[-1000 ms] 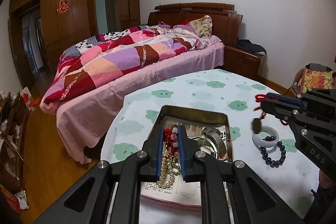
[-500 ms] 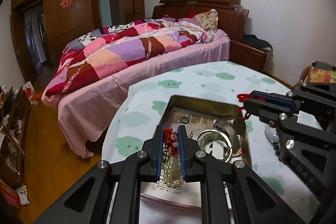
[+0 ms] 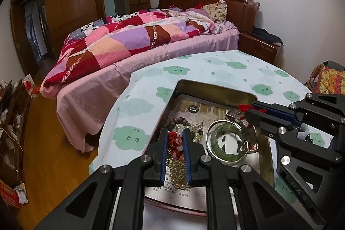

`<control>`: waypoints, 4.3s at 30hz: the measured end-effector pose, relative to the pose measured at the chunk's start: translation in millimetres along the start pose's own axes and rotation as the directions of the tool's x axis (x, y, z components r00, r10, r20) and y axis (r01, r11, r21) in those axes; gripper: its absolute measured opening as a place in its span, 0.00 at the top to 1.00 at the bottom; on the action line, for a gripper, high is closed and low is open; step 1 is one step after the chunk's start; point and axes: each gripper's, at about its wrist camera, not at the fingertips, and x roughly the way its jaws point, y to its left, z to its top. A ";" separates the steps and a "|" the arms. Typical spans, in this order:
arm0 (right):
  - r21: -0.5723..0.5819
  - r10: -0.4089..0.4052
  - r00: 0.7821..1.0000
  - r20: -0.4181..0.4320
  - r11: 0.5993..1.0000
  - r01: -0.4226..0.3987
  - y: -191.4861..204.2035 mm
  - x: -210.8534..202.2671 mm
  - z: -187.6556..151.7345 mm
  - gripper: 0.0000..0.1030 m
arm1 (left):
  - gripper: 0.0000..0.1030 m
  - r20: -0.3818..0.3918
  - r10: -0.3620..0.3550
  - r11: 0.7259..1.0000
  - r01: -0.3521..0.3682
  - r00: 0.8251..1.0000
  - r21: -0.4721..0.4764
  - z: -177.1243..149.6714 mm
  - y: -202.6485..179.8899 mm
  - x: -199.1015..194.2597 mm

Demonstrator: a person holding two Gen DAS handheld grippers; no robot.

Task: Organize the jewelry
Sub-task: 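Open left tool over the tin while right tool releases the coin pendant inside, then move both tools back to the grey jade bangle and purple bead bracelet, then grasp the grey jade bangle with right tool while left tool grasps the purple bead bracelet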

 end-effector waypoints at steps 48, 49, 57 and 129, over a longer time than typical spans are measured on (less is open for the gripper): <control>0.072 -0.002 0.999 -0.032 0.997 0.004 -24.2 -15.1 -45.8 0.34 | 0.38 0.023 0.032 0.999 -0.031 0.999 -0.025 -7.7 -18.4 -8.7; 0.080 -0.012 0.999 -0.037 0.997 0.015 -30.0 -17.6 -50.0 0.33 | 0.38 0.025 0.028 1.000 -0.028 0.999 -0.004 -8.4 -26.2 -10.3; 0.223 -0.109 0.985 -0.132 0.965 0.137 -102.7 -25.1 -96.3 0.11 | 0.38 0.016 -0.016 0.993 0.015 1.000 0.115 -11.1 -79.2 -13.6; 0.438 -0.189 0.975 -0.120 0.871 0.223 -162.1 -63.1 -140.5 0.25 | 0.87 0.003 -0.094 0.945 0.089 0.996 0.315 -1.6 -183.2 -11.2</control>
